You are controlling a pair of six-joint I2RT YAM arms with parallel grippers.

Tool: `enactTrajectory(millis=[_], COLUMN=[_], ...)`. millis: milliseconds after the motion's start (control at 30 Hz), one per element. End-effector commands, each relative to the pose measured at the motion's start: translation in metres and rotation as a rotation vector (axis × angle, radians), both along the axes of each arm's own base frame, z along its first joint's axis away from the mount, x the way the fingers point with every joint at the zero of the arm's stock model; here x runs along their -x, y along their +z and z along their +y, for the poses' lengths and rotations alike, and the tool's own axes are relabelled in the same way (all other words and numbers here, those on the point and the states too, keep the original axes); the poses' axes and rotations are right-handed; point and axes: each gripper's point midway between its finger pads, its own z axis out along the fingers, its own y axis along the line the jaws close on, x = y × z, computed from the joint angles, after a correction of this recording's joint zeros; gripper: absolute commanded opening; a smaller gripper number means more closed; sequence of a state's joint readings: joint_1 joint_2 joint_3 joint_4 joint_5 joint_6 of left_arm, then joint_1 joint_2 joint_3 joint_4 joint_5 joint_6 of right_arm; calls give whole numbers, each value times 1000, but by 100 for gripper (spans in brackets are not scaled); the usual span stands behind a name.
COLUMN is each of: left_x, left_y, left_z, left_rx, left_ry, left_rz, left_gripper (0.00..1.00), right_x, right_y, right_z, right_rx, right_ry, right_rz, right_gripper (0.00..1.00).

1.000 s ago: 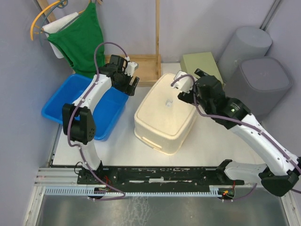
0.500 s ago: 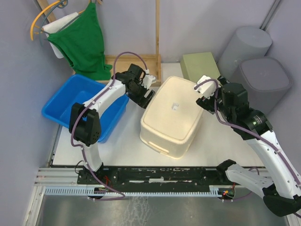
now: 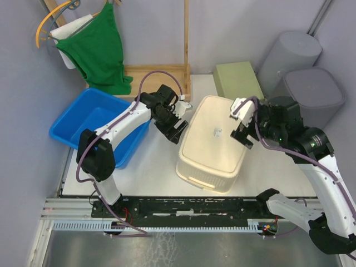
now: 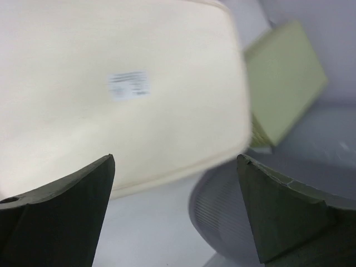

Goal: Turn the large container upside down
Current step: Move the container to the center of the board.

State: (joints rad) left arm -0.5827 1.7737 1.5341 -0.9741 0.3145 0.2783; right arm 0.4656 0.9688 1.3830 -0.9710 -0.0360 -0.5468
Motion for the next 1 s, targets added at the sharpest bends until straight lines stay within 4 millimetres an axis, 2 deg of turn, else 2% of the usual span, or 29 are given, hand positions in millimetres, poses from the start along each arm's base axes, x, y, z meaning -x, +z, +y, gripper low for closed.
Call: enactTrajectory(millis=[0, 33, 67, 167, 300, 467, 633, 800, 967], left_x=[18, 20, 23, 28, 33, 43, 60, 89, 96], left_y=[22, 22, 22, 21, 18, 19, 29, 46, 45], left_z=[8, 8, 7, -1, -17, -37, -60, -81, -100], left_rx=[30, 34, 42, 70, 113, 170, 243, 313, 311], left_ry=[-54, -57, -62, -71, -100, -168, -279, -417, -469], left_rz=[-9, -1, 8, 41, 85, 192, 297, 403, 426], left_gripper=[88, 88, 88, 88, 88, 88, 89, 89, 89], right_x=[119, 129, 130, 121, 112, 115, 130, 151, 171], right_y=[-15, -17, -20, -30, -21, -14, -14, -14, -8], right_z=[65, 69, 73, 84, 98, 95, 90, 85, 81], right_rx=[-127, -129, -124, -96, -144, -143, -158, -159, -167], right_ry=[652, 708, 729, 753, 772, 774, 805, 879, 967], right_rz=[317, 348, 371, 428, 393, 364, 365, 397, 424], right_gripper=[100, 100, 100, 100, 99, 98, 98, 99, 100])
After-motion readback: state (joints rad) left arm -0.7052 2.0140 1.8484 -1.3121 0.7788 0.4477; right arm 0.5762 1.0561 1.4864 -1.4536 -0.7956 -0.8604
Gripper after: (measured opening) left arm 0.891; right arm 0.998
